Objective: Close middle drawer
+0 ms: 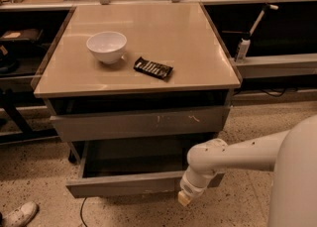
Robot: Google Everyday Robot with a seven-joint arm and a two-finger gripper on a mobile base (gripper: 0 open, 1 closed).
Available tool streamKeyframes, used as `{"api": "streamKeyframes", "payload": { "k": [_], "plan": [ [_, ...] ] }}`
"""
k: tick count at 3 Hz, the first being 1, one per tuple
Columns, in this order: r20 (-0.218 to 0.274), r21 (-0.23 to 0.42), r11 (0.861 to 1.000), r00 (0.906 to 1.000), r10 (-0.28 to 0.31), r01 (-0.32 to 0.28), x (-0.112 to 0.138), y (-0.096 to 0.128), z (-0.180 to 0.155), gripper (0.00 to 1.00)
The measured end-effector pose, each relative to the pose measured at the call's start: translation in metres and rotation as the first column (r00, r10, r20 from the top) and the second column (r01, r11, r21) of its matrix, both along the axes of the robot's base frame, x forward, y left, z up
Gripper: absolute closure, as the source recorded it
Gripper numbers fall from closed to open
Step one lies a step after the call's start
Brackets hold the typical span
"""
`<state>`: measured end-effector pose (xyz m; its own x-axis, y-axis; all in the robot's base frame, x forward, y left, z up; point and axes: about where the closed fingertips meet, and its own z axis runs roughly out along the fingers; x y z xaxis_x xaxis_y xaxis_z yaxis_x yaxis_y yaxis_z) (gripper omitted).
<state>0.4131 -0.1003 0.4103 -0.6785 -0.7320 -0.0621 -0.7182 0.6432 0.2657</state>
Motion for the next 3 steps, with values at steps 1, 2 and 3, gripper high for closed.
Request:
{"api": "streamKeyframes", "payload": {
  "k": [1,2,3],
  "plan": [
    [0.017,0.01,1.0,0.9998,0.007,-0.008,0.012,0.006,-0.001,1.0],
    [0.047,-0.007,1.0,0.9987,0.022,-0.022,0.028,0.011,0.004,1.0],
    [0.07,-0.026,0.999,0.9967,0.042,-0.04,0.044,0.019,0.009,1.0]
  ]
}}
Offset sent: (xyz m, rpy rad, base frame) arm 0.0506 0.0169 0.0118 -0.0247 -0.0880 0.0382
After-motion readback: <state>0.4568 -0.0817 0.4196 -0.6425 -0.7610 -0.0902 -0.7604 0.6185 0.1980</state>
